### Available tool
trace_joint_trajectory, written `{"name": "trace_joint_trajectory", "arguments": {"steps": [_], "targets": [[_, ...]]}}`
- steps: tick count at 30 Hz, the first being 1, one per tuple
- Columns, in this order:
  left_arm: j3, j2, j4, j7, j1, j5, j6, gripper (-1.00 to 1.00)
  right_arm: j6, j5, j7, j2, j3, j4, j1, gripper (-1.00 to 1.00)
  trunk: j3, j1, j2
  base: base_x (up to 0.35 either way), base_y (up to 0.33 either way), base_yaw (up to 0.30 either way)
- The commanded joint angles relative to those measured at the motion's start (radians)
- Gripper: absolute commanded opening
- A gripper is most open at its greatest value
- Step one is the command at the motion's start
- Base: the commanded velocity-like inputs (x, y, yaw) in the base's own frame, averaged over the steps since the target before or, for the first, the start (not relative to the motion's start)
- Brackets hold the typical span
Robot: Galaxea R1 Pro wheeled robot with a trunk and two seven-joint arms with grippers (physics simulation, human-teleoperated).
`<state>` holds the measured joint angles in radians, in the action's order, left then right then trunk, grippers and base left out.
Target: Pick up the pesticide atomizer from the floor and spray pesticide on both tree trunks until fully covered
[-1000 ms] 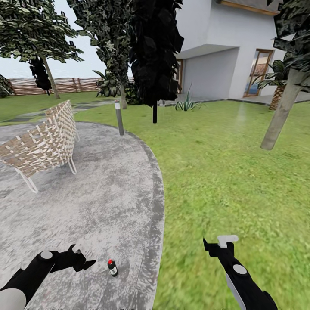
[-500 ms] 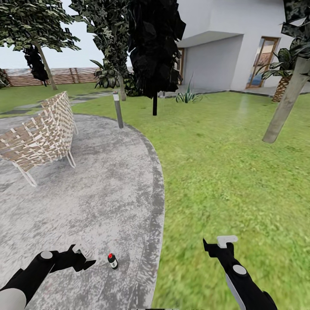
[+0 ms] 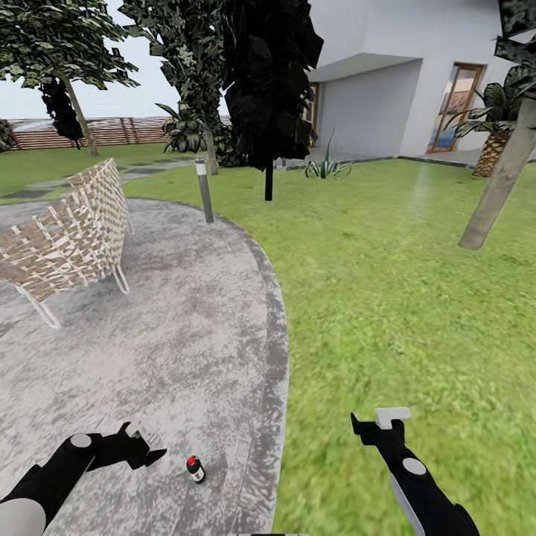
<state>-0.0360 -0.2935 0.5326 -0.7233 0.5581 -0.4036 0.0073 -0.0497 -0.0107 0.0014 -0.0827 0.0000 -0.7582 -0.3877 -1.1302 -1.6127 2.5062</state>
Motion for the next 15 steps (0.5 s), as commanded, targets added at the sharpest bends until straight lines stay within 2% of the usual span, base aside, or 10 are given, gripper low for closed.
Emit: {"name": "trace_joint_trajectory", "arguments": {"steps": [1, 8, 12, 15], "targets": [[-0.004, 0.001, 0.001, -0.005, 0.000, -0.006, 0.001, 1.00, -0.003, -0.001, 0.000, 0.000, 0.000, 0.000, 0.000, 1.00, -0.001, 0.000, 0.000, 0.043, 0.016, 0.000], [-0.004, 0.001, 0.003, -0.005, 0.000, -0.006, 0.000, 1.00, -0.003, 0.000, 0.000, 0.000, 0.000, -0.001, 0.000, 1.00, -0.001, 0.000, 0.000, 0.012, 0.004, 0.000], [-0.004, 0.003, 0.003, -0.005, 0.000, -0.006, 0.000, 1.00, -0.002, 0.000, 0.000, 0.000, 0.000, -0.003, 0.000, 1.00, -0.001, 0.000, 0.000, 0.259, 0.000, 0.000], [-0.004, 0.005, 0.003, -0.005, 0.000, -0.006, -0.003, 1.00, -0.003, 0.000, 0.000, 0.000, 0.000, -0.004, 0.000, 1.00, -0.001, 0.000, 0.000, 0.031, 0.000, -0.002]]}}
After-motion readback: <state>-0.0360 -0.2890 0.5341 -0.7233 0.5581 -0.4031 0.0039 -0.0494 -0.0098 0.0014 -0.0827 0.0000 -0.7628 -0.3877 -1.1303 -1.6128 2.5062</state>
